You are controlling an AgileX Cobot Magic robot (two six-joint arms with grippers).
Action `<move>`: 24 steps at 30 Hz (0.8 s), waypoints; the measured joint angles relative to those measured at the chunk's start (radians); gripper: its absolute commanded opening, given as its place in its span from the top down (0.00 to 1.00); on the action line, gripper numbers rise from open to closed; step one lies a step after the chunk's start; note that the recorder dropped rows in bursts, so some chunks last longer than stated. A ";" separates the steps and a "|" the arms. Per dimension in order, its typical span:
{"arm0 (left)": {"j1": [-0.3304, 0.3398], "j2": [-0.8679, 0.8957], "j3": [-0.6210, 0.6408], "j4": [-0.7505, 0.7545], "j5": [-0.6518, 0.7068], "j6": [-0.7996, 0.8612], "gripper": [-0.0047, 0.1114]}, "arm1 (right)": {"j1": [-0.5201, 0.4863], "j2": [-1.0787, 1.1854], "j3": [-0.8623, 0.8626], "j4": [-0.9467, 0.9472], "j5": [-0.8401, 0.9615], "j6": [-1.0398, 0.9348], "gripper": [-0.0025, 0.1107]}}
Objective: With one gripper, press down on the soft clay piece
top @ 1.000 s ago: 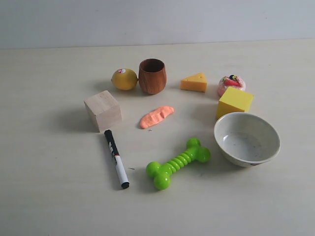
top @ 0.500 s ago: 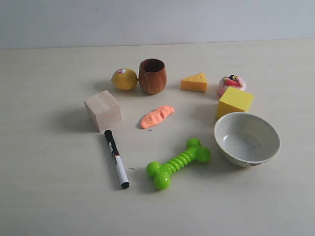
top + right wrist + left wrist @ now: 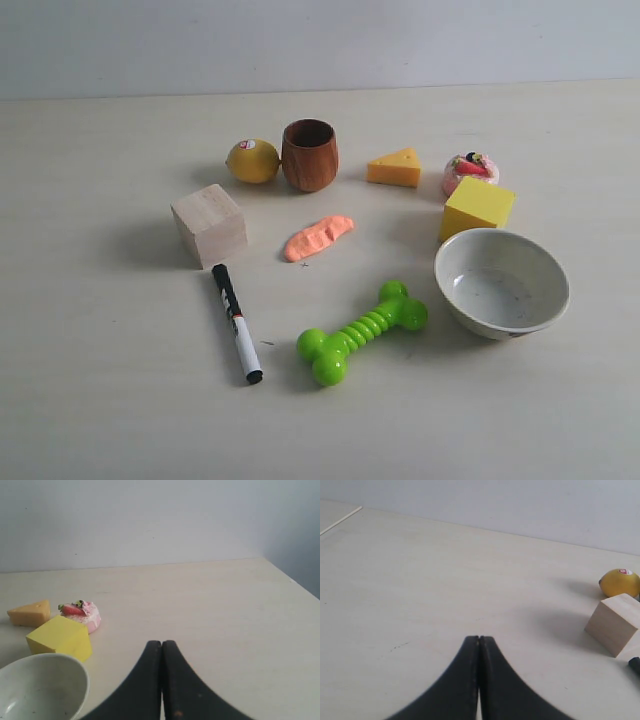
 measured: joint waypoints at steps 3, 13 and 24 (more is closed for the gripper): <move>0.000 0.000 0.000 0.000 0.000 0.000 0.96 | 0.000 -0.018 0.027 0.012 -0.005 -0.006 0.98; 0.000 0.000 0.000 0.000 0.000 0.000 0.96 | 0.000 -0.064 0.056 0.026 -0.007 -0.006 0.98; 0.000 0.000 0.000 0.000 0.000 0.000 0.96 | 0.000 -0.065 0.056 0.026 0.029 -0.029 0.98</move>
